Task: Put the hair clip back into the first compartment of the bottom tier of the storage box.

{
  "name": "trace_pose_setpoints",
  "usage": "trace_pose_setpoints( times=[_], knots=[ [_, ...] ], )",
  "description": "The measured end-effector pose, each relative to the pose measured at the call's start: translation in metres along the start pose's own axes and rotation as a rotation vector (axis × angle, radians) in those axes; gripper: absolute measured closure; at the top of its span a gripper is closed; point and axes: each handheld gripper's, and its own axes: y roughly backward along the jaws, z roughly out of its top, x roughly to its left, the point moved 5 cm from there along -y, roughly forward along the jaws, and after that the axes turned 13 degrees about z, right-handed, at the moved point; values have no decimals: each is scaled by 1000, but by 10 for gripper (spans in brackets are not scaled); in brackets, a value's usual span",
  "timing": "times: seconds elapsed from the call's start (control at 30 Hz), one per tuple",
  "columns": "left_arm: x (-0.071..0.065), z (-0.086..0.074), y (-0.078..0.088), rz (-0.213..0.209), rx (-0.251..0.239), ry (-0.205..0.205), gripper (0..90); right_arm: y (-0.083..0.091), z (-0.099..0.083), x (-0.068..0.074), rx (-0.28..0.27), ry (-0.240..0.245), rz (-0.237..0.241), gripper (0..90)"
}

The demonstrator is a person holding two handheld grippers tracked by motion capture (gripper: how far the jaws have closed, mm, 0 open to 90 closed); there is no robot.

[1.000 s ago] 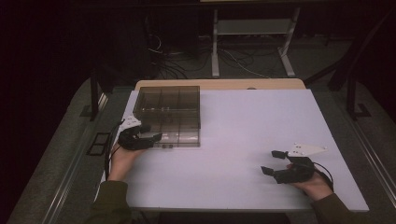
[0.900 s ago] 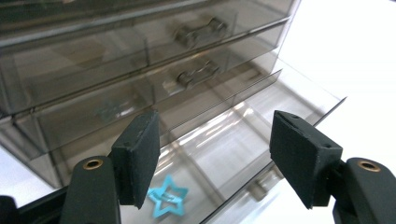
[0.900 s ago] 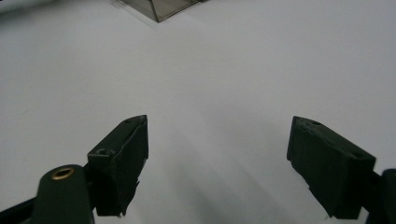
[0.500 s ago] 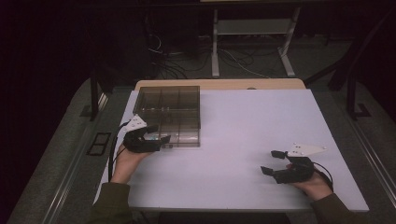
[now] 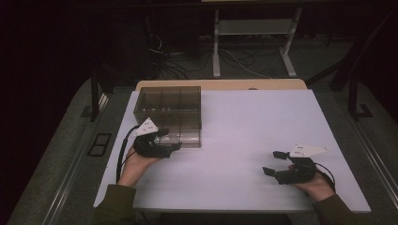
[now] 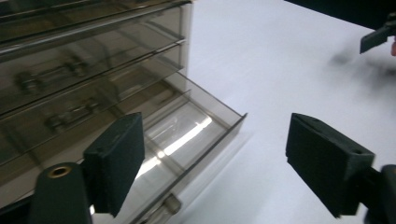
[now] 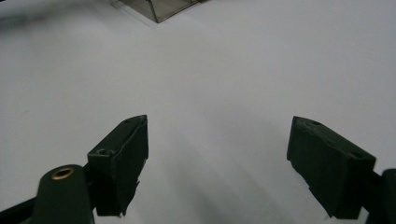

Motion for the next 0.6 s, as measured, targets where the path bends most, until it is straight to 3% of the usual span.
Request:
trace_pose_setpoints(
  times=[0.17,0.6],
  knots=[
    [-14,0,-1,-16,7,-18,151,0,0,0,3,0,-1,198],
    [-32,-4,1,-45,16,-41,117,0,0,0,-1,2,7,185]
  ],
)
